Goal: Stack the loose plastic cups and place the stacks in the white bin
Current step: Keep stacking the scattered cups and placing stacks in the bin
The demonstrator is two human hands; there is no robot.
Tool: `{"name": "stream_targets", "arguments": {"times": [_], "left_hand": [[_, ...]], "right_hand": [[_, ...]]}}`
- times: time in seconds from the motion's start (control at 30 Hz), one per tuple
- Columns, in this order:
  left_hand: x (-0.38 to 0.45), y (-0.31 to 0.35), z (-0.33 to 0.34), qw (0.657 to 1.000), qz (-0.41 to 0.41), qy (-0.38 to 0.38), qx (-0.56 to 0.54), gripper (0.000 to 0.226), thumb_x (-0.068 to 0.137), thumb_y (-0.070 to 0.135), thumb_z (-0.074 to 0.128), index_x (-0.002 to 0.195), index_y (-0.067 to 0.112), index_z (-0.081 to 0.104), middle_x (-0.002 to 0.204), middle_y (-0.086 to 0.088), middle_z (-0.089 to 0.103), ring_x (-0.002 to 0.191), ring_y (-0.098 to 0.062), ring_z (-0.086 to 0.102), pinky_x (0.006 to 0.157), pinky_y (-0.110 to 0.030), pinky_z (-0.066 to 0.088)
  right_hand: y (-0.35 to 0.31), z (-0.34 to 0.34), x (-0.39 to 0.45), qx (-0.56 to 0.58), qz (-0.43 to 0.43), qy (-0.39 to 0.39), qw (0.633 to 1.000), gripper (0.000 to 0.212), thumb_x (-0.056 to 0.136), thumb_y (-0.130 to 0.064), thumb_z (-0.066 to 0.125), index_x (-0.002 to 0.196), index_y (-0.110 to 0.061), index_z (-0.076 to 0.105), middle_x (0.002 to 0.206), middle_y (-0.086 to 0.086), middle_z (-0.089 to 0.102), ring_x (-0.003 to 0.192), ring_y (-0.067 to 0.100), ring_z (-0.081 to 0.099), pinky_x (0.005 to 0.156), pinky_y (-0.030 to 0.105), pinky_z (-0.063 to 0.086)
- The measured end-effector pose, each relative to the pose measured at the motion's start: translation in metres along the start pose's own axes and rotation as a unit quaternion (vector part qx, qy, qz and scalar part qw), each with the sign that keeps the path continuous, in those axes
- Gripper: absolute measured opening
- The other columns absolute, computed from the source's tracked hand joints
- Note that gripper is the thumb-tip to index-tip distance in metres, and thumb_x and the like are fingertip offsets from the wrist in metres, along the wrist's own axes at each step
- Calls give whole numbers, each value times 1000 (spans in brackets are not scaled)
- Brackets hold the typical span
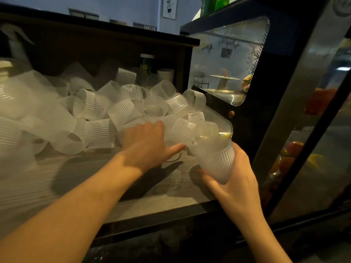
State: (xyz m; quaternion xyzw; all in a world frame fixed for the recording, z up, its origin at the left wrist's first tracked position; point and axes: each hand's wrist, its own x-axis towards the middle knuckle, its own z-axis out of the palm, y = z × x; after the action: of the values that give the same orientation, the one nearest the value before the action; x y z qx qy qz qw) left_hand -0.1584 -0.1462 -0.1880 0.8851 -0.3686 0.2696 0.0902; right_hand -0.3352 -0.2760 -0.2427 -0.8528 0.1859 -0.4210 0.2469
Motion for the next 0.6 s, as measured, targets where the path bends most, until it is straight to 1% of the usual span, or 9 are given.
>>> {"name": "stream_targets", "arguments": {"times": [0.07, 0.17, 0.27, 0.33, 0.4, 0.43, 0.5, 0.57, 0.6], "left_hand": [[0, 10, 3, 1000, -14, -17, 16, 77, 78, 87, 33, 107, 19, 52, 97, -1, 61, 82, -20, 56, 66, -31, 41], [2, 14, 7, 1000, -24, -1, -7, 73, 82, 83, 38, 107, 17, 55, 100, -2, 62, 87, -22, 60, 67, -32, 42], [1, 5, 7, 996, -21, 0, -87, 65, 83, 78, 43, 104, 18, 58, 95, 2, 59, 82, -18, 56, 69, -31, 45], [-1, -4, 4, 988, -13, 25, -149, 69, 78, 81, 40, 99, 19, 62, 91, 4, 59, 79, -16, 56, 70, -33, 50], [-1, -10, -3, 962, -19, 35, -270, 72, 74, 81, 42, 100, 18, 64, 91, 4, 60, 81, -13, 57, 74, -37, 53], [-1, -10, -7, 938, -21, 30, -346, 72, 74, 79, 46, 105, 18, 64, 97, 5, 62, 86, -10, 58, 77, -36, 54], [-3, -2, -16, 883, -5, 18, -469, 73, 74, 74, 53, 123, 21, 60, 113, 9, 61, 98, -1, 58, 84, -30, 54], [-8, 10, -22, 845, 20, 10, -534, 74, 77, 66, 58, 136, 23, 51, 124, 12, 58, 106, 2, 58, 89, -25, 53], [-11, 17, -23, 836, 33, 6, -548, 73, 78, 62, 58, 139, 23, 48, 126, 13, 57, 108, 2, 57, 90, -26, 53]], "right_hand": [[-1, 0, 0, -2, 0, 1, 1000, 96, 69, -52, 77, 146, -26, 28, 131, -14, 40, 107, -4, 39, 86, 25, 46], [-3, 1, 0, -3, 2, -2, 1000, 96, 69, -51, 77, 147, -23, 28, 132, -10, 41, 108, -2, 40, 85, 25, 45], [-2, -1, 1, 8, 7, -10, 1000, 95, 69, -51, 76, 146, -25, 28, 132, -11, 42, 110, 1, 43, 87, 29, 50], [0, -3, 2, 18, 14, -20, 1000, 93, 71, -49, 78, 146, -27, 27, 132, -12, 42, 111, 2, 45, 88, 33, 53], [2, -4, 3, 36, 26, -37, 998, 93, 70, -51, 77, 144, -31, 26, 130, -13, 42, 110, 4, 48, 85, 37, 55], [2, -4, 3, 47, 33, -46, 997, 94, 68, -55, 76, 144, -33, 25, 129, -14, 42, 110, 6, 49, 82, 39, 56], [1, -5, 4, 63, 43, -60, 995, 96, 62, -67, 71, 141, -39, 24, 127, -16, 43, 110, 10, 51, 79, 41, 57], [-1, -5, 4, 66, 43, -71, 994, 98, 58, -72, 67, 140, -41, 23, 125, -18, 44, 109, 10, 52, 79, 41, 57], [-1, -5, 4, 64, 38, -76, 994, 99, 57, -73, 66, 140, -41, 22, 124, -20, 43, 108, 9, 52, 79, 41, 57]]}}
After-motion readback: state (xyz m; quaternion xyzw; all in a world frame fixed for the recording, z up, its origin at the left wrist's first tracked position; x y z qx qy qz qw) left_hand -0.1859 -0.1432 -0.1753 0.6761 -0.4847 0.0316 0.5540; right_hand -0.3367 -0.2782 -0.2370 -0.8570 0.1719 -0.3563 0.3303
